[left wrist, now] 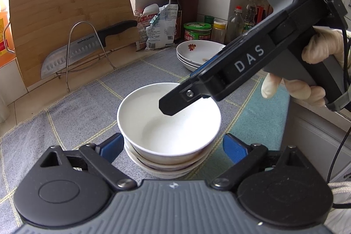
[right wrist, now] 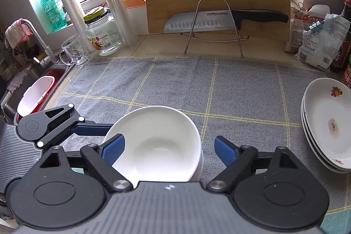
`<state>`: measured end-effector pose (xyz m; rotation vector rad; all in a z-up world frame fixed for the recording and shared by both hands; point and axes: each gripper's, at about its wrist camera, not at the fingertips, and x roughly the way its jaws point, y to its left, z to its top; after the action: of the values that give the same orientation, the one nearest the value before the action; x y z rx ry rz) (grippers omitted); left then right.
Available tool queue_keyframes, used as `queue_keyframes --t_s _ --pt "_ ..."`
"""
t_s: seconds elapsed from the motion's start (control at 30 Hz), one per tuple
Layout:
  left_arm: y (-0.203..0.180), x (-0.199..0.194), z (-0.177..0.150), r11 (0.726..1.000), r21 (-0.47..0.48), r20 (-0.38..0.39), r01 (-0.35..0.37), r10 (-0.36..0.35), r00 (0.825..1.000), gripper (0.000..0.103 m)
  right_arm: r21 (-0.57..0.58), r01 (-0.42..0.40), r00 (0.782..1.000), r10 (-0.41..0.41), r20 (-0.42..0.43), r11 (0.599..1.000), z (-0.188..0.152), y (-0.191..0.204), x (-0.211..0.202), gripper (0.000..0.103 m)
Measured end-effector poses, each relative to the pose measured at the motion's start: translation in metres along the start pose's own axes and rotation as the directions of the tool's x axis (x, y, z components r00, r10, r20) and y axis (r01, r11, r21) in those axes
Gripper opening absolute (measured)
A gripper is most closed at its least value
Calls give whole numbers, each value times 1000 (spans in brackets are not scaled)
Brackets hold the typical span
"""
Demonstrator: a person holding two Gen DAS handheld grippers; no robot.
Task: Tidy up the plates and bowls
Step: 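Open both grippers and withdraw them from the bowl stack, then close both grippers on opposite sides of the three-bowl stack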
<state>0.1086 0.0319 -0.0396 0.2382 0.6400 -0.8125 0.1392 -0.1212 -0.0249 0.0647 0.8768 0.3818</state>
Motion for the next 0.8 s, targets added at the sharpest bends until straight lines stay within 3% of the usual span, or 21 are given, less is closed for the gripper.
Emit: queue_keyframes --t_s 0.23,0.53,0.8 --pt "3 -3 -10 1000 30 -26 7 -7 1000 98 -5 4 1000 -3 30 1000 -12 -4 -17 96" --pt "14 22 -35 1000 -1 -139 25 -24 990 98 -27 -12 1000 13 23 1000 -39 -4 -30 103" --pt "18 42 -44 999 -24 -194 20 -25 981 98 -96 64 995 -70 -64 993 -64 -2 -1 103"
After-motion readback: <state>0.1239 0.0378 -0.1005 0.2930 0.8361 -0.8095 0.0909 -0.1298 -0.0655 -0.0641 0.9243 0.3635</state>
